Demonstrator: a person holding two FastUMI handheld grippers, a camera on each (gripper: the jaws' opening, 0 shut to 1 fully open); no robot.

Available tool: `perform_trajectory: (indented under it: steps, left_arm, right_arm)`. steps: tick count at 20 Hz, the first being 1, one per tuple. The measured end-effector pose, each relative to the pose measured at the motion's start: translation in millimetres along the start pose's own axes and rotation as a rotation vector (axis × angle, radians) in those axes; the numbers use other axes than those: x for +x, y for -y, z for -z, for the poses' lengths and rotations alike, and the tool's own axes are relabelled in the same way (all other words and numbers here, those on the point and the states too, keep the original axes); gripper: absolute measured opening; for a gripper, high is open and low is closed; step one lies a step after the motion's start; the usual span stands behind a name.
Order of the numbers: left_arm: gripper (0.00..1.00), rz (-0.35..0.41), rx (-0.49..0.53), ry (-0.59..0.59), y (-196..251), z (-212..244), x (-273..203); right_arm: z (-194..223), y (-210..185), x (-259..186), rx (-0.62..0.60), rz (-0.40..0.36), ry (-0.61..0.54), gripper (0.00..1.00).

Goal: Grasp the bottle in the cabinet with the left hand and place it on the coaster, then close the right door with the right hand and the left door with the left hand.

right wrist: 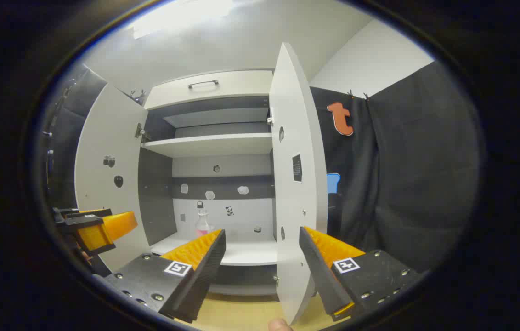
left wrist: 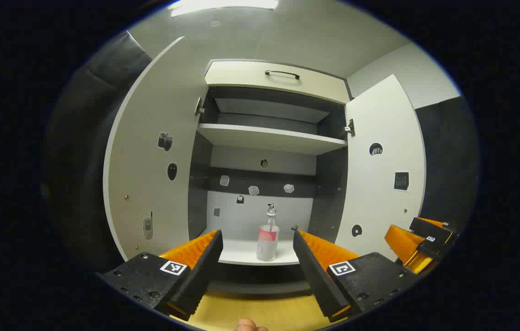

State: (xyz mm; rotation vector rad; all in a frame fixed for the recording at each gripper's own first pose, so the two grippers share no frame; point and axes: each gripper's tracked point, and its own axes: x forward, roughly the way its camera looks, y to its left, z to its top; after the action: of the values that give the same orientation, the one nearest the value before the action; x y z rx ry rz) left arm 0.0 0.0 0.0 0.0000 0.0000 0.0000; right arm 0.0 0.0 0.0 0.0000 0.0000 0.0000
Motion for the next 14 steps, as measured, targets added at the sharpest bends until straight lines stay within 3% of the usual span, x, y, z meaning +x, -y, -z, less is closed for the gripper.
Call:
perform_trajectory:
  steps: [14]
  left_arm:
    - [0.96,0.0,0.0,0.009,8.7,-9.2,6.1]
  right_arm:
    - [-4.1,-2.6,6.1,-0.009,-0.032,0.007,0.96]
